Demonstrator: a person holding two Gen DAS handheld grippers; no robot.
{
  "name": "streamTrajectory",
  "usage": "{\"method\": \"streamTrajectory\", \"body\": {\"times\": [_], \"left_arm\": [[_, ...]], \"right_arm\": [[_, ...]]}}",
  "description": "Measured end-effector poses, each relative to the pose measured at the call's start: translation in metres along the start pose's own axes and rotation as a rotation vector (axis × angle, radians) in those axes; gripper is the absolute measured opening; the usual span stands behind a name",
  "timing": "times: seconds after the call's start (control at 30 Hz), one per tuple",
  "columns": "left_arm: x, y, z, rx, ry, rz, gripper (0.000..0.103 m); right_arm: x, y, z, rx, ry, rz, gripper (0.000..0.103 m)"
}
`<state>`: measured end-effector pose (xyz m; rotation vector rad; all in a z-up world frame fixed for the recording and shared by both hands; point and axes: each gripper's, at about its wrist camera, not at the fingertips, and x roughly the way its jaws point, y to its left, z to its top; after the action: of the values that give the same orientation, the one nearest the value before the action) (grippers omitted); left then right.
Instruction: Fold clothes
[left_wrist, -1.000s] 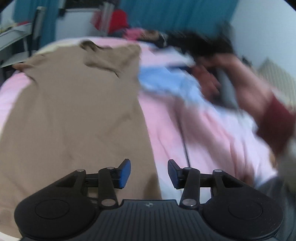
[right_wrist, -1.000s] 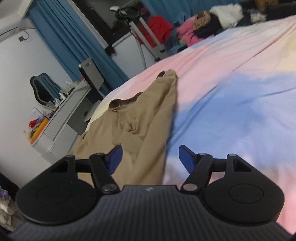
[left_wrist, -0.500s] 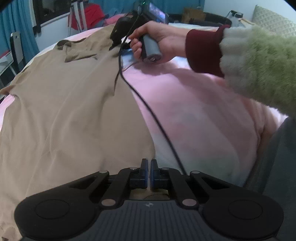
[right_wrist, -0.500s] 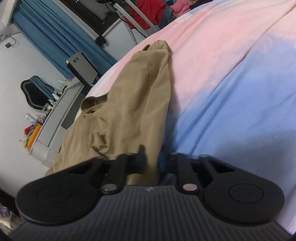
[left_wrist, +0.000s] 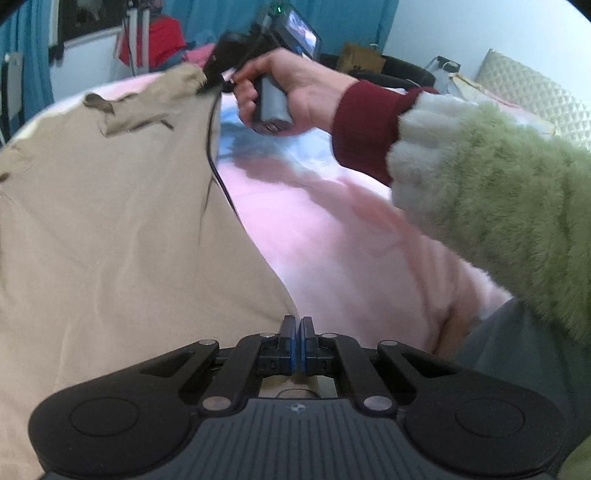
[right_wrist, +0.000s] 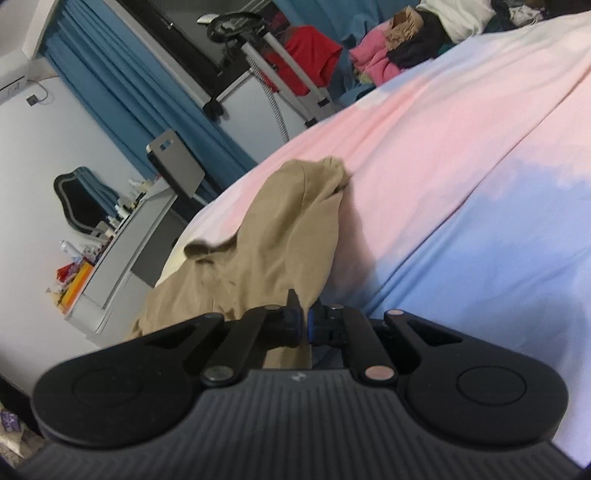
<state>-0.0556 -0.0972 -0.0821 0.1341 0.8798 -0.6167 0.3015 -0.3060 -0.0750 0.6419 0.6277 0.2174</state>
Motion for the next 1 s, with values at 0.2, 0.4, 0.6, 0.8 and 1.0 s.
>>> {"method": "streamTrajectory", "body": {"times": [0.2, 0.4, 0.6, 0.8, 1.0], "left_arm": [[0.036, -0.006, 0.001, -0.030, 0.038, -0.003, 0.005], [0.026, 0.006, 0.008, -0.067, -0.009, -0.034, 0.041], [-0.004, 0.014, 0.015, -0.074, -0.082, -0.014, 0.061], [-0.038, 0.032, 0.025, -0.092, -0.191, 0.040, 0.074], [-0.077, 0.059, 0.024, -0.174, -0.288, 0.076, 0.079]], "right_arm": [[0.008, -0.021, 0.001, 0.011, 0.016, -0.041, 0.006], [0.016, -0.012, -0.004, -0.052, 0.040, -0.111, 0.011], [-0.030, 0.018, -0.014, -0.191, -0.012, -0.167, 0.056], [-0.102, 0.048, -0.045, -0.273, -0.060, -0.199, 0.056], [-0.175, 0.074, -0.094, -0.221, -0.086, -0.174, 0.056]]}}
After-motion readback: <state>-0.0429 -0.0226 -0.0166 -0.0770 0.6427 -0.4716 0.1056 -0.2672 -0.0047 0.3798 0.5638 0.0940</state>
